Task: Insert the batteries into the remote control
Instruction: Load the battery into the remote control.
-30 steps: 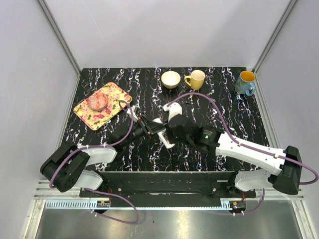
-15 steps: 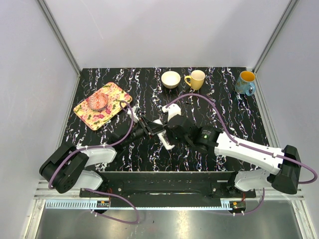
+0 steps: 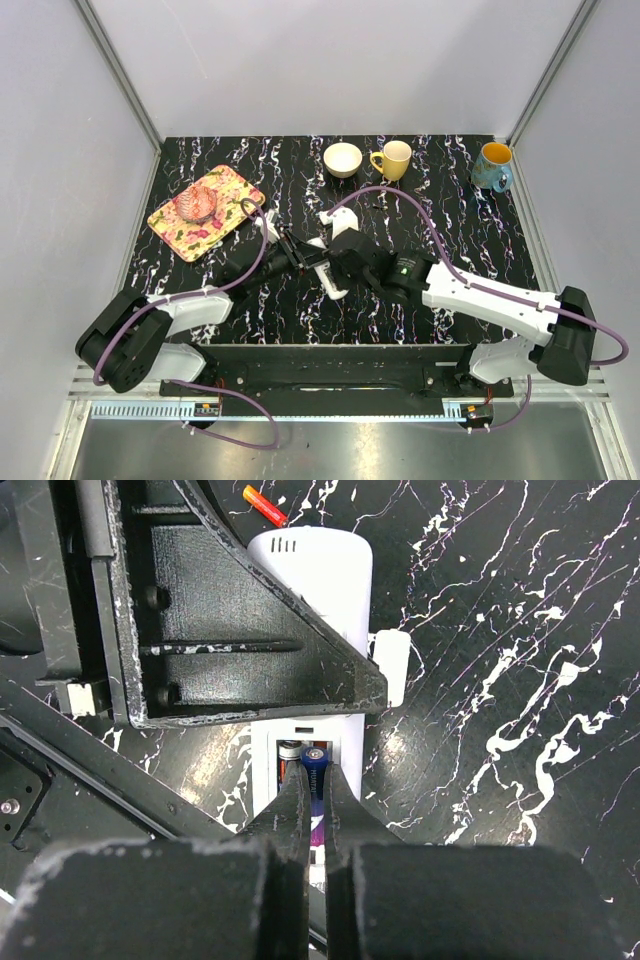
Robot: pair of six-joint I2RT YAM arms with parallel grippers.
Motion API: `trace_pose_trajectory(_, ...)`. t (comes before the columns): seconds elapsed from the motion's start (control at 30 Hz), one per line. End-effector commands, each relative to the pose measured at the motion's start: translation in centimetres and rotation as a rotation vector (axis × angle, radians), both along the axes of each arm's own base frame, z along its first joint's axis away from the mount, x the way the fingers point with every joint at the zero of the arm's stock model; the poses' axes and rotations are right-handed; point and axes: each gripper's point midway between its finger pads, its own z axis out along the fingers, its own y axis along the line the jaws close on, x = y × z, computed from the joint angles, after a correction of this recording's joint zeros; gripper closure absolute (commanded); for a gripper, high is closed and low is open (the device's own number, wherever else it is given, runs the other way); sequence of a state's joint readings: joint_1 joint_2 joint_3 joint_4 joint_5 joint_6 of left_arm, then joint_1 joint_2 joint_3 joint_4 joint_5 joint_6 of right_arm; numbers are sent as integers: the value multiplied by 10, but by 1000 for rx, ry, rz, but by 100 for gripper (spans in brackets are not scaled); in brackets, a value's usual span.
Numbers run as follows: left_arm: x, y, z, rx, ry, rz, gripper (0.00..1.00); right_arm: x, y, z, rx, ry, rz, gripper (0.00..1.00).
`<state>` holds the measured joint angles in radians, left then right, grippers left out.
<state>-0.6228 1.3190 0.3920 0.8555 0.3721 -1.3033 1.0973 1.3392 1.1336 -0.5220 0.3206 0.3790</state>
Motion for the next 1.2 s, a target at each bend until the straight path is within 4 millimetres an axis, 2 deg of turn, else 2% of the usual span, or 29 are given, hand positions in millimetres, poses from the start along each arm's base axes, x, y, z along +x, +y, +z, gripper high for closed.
trace_pose_trajectory(0.0,8,7,138,-295,-311,38,100,-33,-16,-46,-149,180,46,100)
trace_pose_trajectory(0.27,11,15,150,-319,-341,60,100,-35,-18,-57,-178,207,39,96)
trace_pose_trajectory(0.43,8,15,153,-326,-346,46,100,-34,-17,-58,-183,206,28,84)
trace_pose_trajectory(0.67,8,15,140,-329,-319,48,100,-23,-12,-48,-176,174,-5,76)
trace_pose_trajectory(0.93,6,14,135,-325,-312,42,100,-14,-8,-36,-166,141,-33,71)
trace_pose_trajectory(1.17,5,13,128,-317,-301,36,100,-8,-9,-18,-142,105,-66,59)
